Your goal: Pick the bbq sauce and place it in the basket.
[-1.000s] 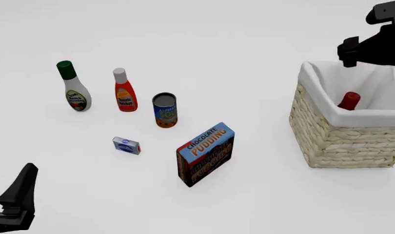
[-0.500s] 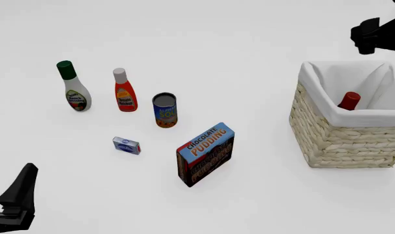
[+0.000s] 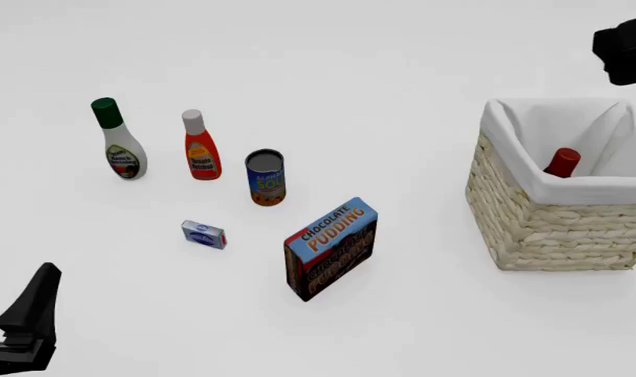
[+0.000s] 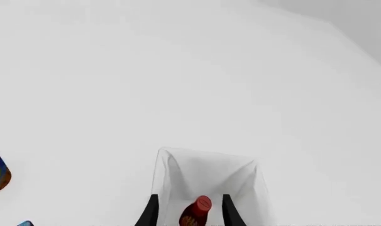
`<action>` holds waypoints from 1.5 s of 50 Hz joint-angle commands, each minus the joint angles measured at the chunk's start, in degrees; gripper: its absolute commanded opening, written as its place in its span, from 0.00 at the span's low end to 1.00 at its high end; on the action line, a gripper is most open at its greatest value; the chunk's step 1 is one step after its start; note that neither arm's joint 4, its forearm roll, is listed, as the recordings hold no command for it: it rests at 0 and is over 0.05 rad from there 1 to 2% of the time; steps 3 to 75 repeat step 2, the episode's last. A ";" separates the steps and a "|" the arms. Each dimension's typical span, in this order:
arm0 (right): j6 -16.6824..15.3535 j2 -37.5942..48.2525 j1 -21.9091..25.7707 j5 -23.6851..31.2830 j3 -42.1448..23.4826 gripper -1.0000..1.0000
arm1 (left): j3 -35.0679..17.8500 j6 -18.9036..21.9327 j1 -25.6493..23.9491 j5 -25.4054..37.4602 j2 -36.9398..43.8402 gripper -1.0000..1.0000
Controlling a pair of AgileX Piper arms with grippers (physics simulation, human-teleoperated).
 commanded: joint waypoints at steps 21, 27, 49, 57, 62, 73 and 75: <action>0.59 -4.07 -0.46 0.57 1.68 1.00 | 0.00 0.00 0.00 0.00 0.00 1.00; 0.59 -4.07 -0.46 0.57 1.68 1.00 | 0.00 0.00 0.00 0.00 0.00 1.00; 0.59 -4.07 -0.46 0.57 1.68 1.00 | 0.00 0.00 0.00 0.00 0.00 1.00; 0.59 -4.07 -0.46 0.57 1.68 1.00 | 0.00 0.00 0.00 0.00 0.00 1.00; 0.59 -4.07 -0.46 0.57 1.68 1.00 | 0.00 0.00 0.00 0.00 0.00 1.00; 0.59 -4.07 -0.46 0.57 1.68 1.00 | 0.00 0.00 0.00 0.00 0.00 1.00; 0.59 -4.07 -0.46 0.57 1.68 1.00 | 0.00 0.00 0.00 0.00 0.00 1.00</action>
